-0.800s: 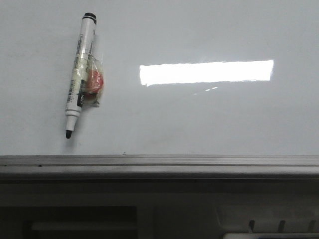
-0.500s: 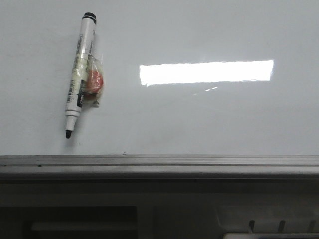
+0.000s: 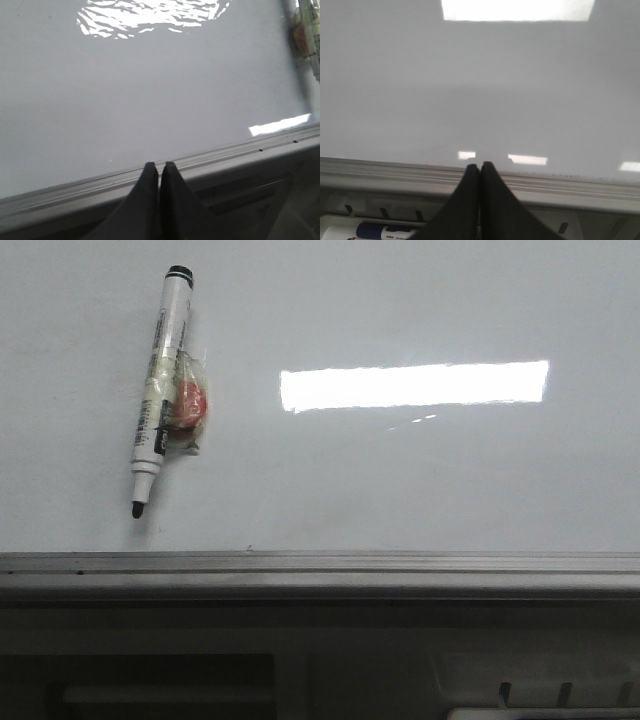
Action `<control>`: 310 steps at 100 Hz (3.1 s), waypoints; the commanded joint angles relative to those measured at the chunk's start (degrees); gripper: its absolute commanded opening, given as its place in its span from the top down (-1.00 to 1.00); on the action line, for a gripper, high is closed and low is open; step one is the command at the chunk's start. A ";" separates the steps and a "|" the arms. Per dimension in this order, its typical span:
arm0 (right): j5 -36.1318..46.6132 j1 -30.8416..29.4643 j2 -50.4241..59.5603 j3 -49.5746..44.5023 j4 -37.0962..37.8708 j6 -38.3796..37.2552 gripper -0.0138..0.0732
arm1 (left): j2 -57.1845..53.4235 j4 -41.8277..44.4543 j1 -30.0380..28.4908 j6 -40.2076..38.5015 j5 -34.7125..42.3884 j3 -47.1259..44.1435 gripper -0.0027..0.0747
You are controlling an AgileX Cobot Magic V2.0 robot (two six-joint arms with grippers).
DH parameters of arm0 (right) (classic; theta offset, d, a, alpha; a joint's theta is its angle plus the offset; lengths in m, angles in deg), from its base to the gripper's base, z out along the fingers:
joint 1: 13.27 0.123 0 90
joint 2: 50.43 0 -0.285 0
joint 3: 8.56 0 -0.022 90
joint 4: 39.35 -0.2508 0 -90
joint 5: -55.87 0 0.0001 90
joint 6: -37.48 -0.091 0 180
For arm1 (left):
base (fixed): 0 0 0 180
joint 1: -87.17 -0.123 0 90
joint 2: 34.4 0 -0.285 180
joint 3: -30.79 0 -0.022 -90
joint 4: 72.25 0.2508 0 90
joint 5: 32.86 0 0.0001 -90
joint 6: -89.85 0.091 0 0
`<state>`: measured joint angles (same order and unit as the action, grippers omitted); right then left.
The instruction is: Write number 3 on whiteboard
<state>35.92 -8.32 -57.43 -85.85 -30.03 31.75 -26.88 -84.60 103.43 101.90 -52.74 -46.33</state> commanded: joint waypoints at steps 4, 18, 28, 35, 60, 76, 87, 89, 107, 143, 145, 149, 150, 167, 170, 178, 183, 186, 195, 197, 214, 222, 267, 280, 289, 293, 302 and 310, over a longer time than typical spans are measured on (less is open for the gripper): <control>2.10 -0.34 0.61 -2.05 0.65 -0.01 0.80 | -1.37 -0.49 -0.12 -0.67 3.34 -0.79 0.99; 2.10 -0.34 0.61 -2.05 0.65 -0.01 0.80 | -1.37 -0.49 -0.12 -0.67 3.34 -0.79 0.99; 2.21 -0.34 0.61 -2.05 0.65 -0.01 0.80 | -1.37 -0.49 -0.12 -0.67 3.34 -0.79 0.98; 2.63 -0.34 0.61 -2.05 0.68 -0.01 0.80 | -1.37 -0.78 -0.12 -0.67 3.34 -0.79 0.99; 25.48 -0.34 0.61 -2.05 1.58 -0.01 0.80 | -1.37 -41.52 -0.12 -0.67 10.28 -0.79 0.99; 42.85 -0.34 0.61 -2.05 -1.26 -2.86 0.80 | -1.37 -59.81 -0.12 -0.67 12.74 -0.79 0.99; 42.53 -0.34 0.61 -1.41 -8.86 -7.29 0.80 | -1.37 -69.29 -0.12 -0.67 12.01 -0.53 0.99; 41.25 -0.34 0.61 -1.17 -10.05 -8.29 0.80 | -1.37 -69.97 -0.12 -0.27 12.13 -0.53 0.99; 29.08 -0.34 0.61 3.86 -16.10 -9.85 0.80 | -0.69 -65.20 -0.12 9.52 11.33 3.68 0.99; 3.85 0.02 -9.95 20.85 -16.10 -7.87 0.00 | 29.38 -25.33 -0.12 10.76 -20.09 31.57 -0.09; 3.85 0.13 -10.74 21.41 -16.10 -7.43 -0.09 | 30.71 -25.87 -0.12 10.76 -21.12 32.81 -0.19; 3.60 0.36 -12.19 22.39 -16.10 -7.41 -0.21 | 34.32 -27.19 -0.12 11.62 -23.17 35.03 -0.29; 3.61 0.36 -12.42 22.55 -16.10 -7.41 -0.25 | 35.47 -27.48 -0.12 11.95 -23.50 35.36 -0.31; 3.08 2.38 -15.28 24.64 -16.10 -7.41 -0.33 | 45.36 -38.91 0.00 21.68 -27.14 40.06 -0.20; 3.08 2.68 -15.55 24.64 -16.10 -7.41 -0.33 | 46.42 -39.40 0.09 21.79 -26.30 40.34 -0.20; 2.88 3.25 -15.67 24.64 -16.10 -7.41 -0.33 | 49.05 -38.55 0.77 21.79 -23.85 40.93 -0.20; 2.74 3.33 -15.67 24.64 -16.10 -7.41 -0.33 | 50.46 -38.31 1.48 21.91 -22.29 40.93 -0.20; 2.65 3.33 -15.67 24.64 -16.10 -7.41 -0.33 | 51.28 -38.01 2.02 22.03 -21.82 40.93 -0.20; 2.65 3.33 -15.67 24.64 -16.10 -7.41 -0.33 | 53.76 -36.46 4.76 22.03 -20.26 40.93 -0.20; 2.65 3.33 -15.67 24.64 -16.10 -7.41 -0.33 | 54.38 -36.15 5.28 22.03 -19.92 40.93 -0.20; 2.53 3.33 -15.77 24.52 -15.99 -7.41 -0.33 | 58.84 -36.11 12.39 21.88 -12.97 40.93 -0.20; 2.53 3.33 -15.77 24.52 -15.99 -7.41 -0.33 | 60.21 -36.54 15.22 21.58 -8.93 40.93 -0.18; 2.53 3.33 -15.77 24.52 -15.99 -7.41 -0.33 | 67.77 -36.63 17.28 20.58 -4.90 40.93 0.37; 2.53 3.33 -15.77 24.52 -15.99 -7.41 -0.33 | 68.16 -36.63 17.28 20.58 -4.69 40.93 0.78; 2.53 3.33 -15.77 24.52 -15.99 -7.41 -0.33 | 68.16 -36.63 17.28 20.58 -4.19 40.93 0.98; 2.53 3.33 -15.77 24.52 -15.99 -7.41 -0.33 | 68.16 -36.63 17.28 20.58 -4.19 40.93 0.99; 2.53 3.49 -15.77 24.52 -15.99 -7.41 -0.33 | 68.16 -36.63 17.28 20.58 -4.19 40.93 0.99; 2.40 4.56 -15.77 24.88 -15.99 -7.41 -0.33 | 68.02 -36.86 17.28 20.58 -4.78 40.93 0.99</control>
<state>34.38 -4.67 -72.19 -63.38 -46.22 23.58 42.21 -119.54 120.24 122.98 -58.99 -7.23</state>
